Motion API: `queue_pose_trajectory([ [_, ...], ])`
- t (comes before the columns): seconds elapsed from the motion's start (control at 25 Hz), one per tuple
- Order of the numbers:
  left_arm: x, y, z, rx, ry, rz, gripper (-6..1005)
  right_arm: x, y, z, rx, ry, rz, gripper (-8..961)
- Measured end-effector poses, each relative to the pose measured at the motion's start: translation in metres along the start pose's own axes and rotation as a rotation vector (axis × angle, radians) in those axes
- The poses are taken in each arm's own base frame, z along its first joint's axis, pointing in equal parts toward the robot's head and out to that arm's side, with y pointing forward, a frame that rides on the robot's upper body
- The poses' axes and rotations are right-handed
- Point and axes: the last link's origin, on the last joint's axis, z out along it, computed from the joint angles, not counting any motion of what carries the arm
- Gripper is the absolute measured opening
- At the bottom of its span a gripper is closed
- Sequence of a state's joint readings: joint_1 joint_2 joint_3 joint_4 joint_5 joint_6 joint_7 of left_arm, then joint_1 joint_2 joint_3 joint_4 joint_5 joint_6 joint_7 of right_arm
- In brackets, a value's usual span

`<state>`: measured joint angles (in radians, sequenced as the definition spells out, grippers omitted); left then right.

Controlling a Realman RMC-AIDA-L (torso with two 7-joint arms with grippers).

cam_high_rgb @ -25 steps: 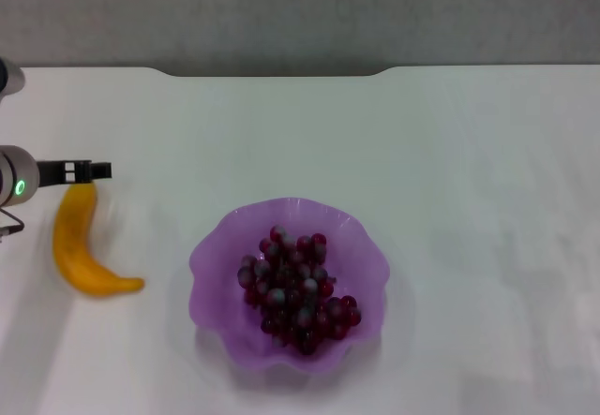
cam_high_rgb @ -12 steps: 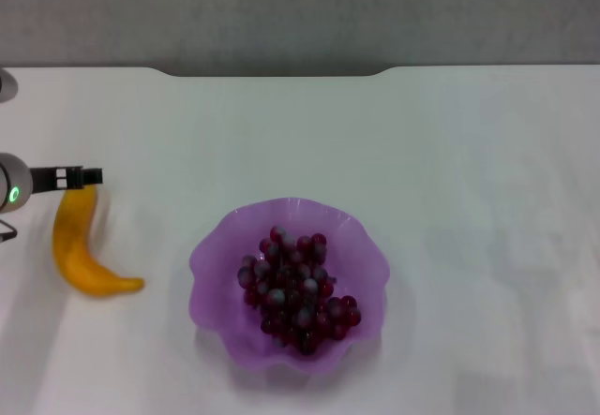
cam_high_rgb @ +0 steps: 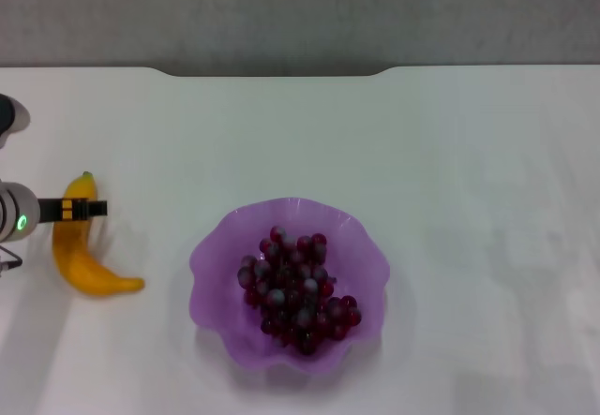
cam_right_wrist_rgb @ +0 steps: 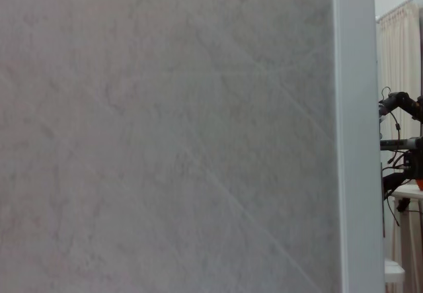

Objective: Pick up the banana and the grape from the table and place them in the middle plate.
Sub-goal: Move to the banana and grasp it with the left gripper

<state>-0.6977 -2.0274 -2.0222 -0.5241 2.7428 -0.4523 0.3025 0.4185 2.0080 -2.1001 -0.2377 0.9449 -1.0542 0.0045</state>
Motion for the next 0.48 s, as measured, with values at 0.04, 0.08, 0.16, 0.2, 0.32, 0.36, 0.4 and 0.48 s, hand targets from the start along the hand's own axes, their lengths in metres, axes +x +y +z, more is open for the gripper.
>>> queue_pose_trajectory([
  [0.04, -0.0017, 0.0002, 0.0002, -0.002, -0.009, 0.001, 891, 0.0, -0.0001, -0.0001, 0.0, 0.0, 0.0, 824],
  [0.08, -0.0026, 0.0002, 0.0002, -0.003, -0.014, 0.002, 890, -0.0001, -0.0002, -0.0003, 0.001, -0.002, 0.0, 824],
  [0.16, -0.0044, -0.0011, 0.0003, 0.002, -0.02, 0.011, 890, -0.0002, -0.0004, -0.0005, 0.001, -0.003, 0.0, 824],
  [0.2, -0.0051, -0.002, 0.0003, 0.007, -0.022, 0.018, 888, -0.0003, -0.0004, -0.0005, 0.001, -0.003, 0.0, 824],
  [0.32, -0.0056, -0.0033, 0.0005, 0.017, -0.02, 0.03, 882, -0.0001, -0.0005, -0.0005, 0.001, -0.002, 0.0, 824],
  [0.36, -0.0055, -0.0033, 0.0005, 0.018, -0.019, 0.031, 880, -0.0001, -0.0003, -0.0004, 0.001, -0.002, 0.0, 824],
  [0.4, -0.0055, -0.0031, 0.0006, 0.018, -0.02, 0.03, 878, -0.0001, 0.0, -0.0004, 0.001, -0.002, 0.0, 824],
  [0.48, -0.0058, -0.0028, 0.0007, 0.018, -0.021, 0.028, 875, -0.0001, 0.0001, -0.0003, 0.0, -0.002, 0.001, 824],
])
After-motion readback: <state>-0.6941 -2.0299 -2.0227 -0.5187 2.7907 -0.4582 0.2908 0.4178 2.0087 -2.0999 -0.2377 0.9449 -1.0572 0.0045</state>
